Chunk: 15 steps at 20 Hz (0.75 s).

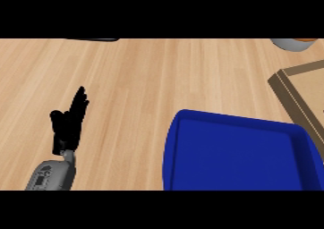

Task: Pick the bell pepper from the tray and place it in the cardboard box

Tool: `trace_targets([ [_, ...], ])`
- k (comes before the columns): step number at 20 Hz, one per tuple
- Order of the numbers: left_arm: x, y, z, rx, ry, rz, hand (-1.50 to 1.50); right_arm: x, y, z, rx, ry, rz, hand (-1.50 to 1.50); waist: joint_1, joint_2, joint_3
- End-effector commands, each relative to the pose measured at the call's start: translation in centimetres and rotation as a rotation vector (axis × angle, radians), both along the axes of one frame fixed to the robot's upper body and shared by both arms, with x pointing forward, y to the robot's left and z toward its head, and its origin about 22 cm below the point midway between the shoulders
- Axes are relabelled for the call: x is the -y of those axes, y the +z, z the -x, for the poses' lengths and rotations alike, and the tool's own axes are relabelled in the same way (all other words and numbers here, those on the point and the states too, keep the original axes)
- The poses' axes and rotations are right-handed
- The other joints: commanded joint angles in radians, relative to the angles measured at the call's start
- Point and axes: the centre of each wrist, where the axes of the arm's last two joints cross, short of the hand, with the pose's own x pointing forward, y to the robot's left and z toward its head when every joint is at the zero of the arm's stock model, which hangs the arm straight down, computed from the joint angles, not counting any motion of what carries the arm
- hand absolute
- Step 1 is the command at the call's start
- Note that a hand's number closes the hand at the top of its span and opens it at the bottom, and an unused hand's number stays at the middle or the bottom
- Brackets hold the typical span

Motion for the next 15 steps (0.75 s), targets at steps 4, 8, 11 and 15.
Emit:
trace_targets([
  [4, -0.4, -0.1, 0.0, 0.011, 0.004, 0.001, 0.00, -1.5, -2.6, -2.1, -0.081, 0.168, -0.267, -1.50, -0.005, 0.005, 0.002],
  [8, -0.6, -0.1, 0.4, -0.002, 0.007, -0.012, 0.00, -2.6, -2.9, -3.2, -0.103, 0.234, -0.476, -1.50, -0.009, -0.002, 0.003],
  [11, -1.3, 0.2, 0.2, -0.007, 0.026, -0.002, 0.00, -1.4, -2.1, -2.5, -0.165, 0.230, -0.583, -1.50, -0.026, -0.005, 0.002],
  [15, -0.9, -0.8, 1.0, -0.017, 0.003, 0.000, 0.00, -0.1, -0.9, -2.1, -0.163, 0.150, -0.674, -1.50, -0.012, 0.004, 0.004],
])
